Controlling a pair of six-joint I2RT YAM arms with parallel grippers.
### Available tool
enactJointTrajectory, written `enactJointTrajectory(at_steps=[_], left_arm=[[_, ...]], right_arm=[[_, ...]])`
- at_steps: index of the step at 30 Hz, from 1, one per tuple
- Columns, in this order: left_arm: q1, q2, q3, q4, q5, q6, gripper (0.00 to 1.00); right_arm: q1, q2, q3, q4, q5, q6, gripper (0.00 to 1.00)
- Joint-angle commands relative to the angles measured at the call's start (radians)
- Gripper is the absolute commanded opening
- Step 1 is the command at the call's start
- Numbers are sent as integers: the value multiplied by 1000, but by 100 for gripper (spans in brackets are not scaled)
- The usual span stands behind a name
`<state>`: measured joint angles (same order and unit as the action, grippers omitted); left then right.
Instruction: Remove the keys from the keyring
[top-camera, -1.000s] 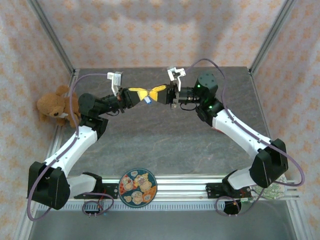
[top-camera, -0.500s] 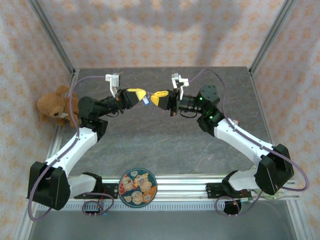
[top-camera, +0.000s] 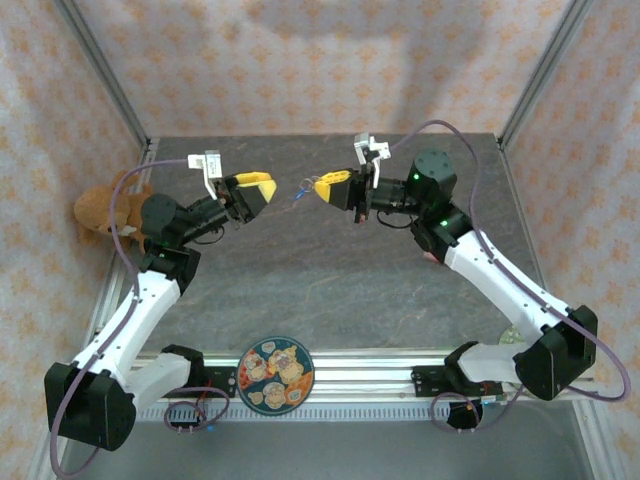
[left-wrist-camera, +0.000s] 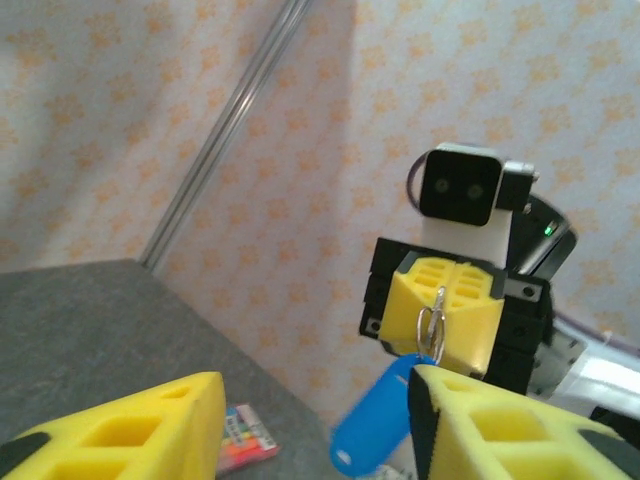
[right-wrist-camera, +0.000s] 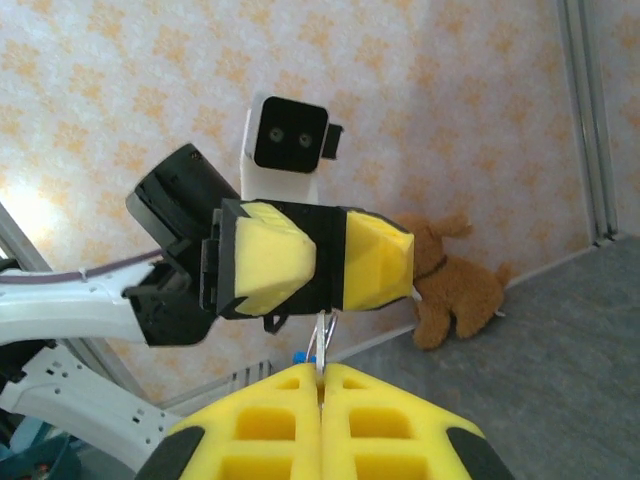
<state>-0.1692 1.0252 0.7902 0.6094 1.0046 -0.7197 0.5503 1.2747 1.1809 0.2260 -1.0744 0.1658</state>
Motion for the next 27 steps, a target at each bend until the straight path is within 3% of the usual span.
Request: enactJointTrajectory(at_steps=[1,11,17,27], left_arm=[[5,-11,67,-120,23,99,55],[-4,17,104,-203,19,140,64],[-37,19,142,-411,-29,296,66],[-83,68,169,-432,45,321,70]], right_arm=[[-6,1,69,-169,-35,-93,0],[-10,74,136,-290,-1,-100,0],[-12,88,125,-267,5,-83,0],[-12,115,150,-323,-78,-124,0]])
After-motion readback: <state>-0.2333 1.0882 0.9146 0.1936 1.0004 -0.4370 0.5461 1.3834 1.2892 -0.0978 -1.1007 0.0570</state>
